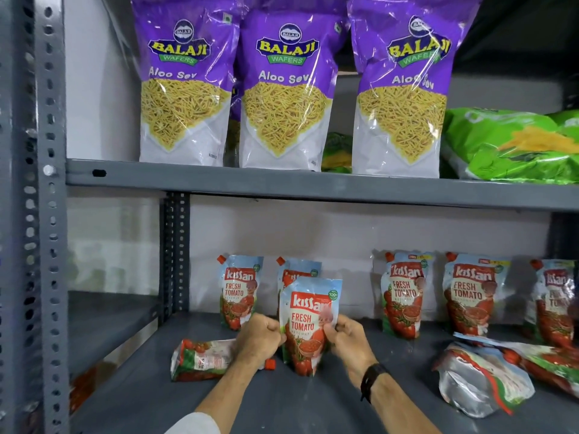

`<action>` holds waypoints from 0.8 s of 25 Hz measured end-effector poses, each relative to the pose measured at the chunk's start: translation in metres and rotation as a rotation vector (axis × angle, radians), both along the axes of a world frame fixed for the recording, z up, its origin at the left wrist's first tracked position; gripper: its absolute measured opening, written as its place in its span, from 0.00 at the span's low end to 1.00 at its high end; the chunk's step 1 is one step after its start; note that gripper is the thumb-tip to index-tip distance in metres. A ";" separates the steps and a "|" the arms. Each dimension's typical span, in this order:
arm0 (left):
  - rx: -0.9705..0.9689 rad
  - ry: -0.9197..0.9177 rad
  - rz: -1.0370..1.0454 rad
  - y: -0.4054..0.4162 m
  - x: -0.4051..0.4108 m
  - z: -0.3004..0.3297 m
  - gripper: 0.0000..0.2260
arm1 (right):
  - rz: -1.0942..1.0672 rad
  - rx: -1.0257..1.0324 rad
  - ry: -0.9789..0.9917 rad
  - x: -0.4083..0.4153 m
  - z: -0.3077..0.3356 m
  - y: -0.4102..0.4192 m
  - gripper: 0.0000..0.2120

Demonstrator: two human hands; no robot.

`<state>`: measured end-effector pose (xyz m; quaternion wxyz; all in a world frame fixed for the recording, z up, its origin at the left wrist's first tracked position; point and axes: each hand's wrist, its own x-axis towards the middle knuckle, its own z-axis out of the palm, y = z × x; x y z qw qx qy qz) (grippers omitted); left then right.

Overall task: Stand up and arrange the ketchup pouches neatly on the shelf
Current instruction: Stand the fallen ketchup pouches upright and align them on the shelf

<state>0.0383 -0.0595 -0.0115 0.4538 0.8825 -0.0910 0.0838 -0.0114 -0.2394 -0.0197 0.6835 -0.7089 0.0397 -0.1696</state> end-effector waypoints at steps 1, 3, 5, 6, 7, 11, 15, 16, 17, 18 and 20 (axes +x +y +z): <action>0.003 -0.008 -0.001 0.001 0.000 -0.001 0.09 | 0.010 0.013 0.006 0.001 -0.001 0.002 0.12; -0.005 -0.018 0.004 0.004 -0.004 -0.003 0.07 | 0.012 0.027 0.017 0.003 -0.001 0.005 0.12; -0.011 -0.009 0.004 0.007 -0.008 -0.002 0.06 | 0.010 0.038 0.043 0.002 0.001 0.007 0.11; -0.011 -0.014 -0.004 0.010 -0.010 -0.001 0.05 | 0.000 0.040 0.057 -0.001 0.002 0.009 0.11; -0.010 -0.028 -0.019 0.013 -0.011 0.001 0.05 | -0.017 0.056 0.055 -0.003 0.003 0.008 0.11; 0.150 -0.137 0.001 0.038 -0.018 0.014 0.03 | -0.340 0.098 -0.089 -0.024 0.007 0.006 0.01; 0.506 -0.043 -0.116 0.072 -0.027 0.026 0.03 | -0.253 -0.220 -0.186 -0.042 0.011 0.025 0.19; 0.596 -0.004 -0.160 0.079 -0.028 0.027 0.11 | -0.193 -0.315 -0.154 -0.042 0.012 0.036 0.19; 0.674 0.017 -0.194 0.084 -0.029 0.025 0.19 | -0.134 -0.405 -0.115 -0.042 0.012 0.046 0.18; 0.743 -0.010 -0.198 0.087 -0.031 0.022 0.23 | -0.074 -0.482 -0.077 -0.041 0.010 0.056 0.17; 0.850 -0.188 -0.181 0.089 -0.033 0.016 0.22 | 0.005 -0.615 -0.024 -0.036 0.004 0.073 0.16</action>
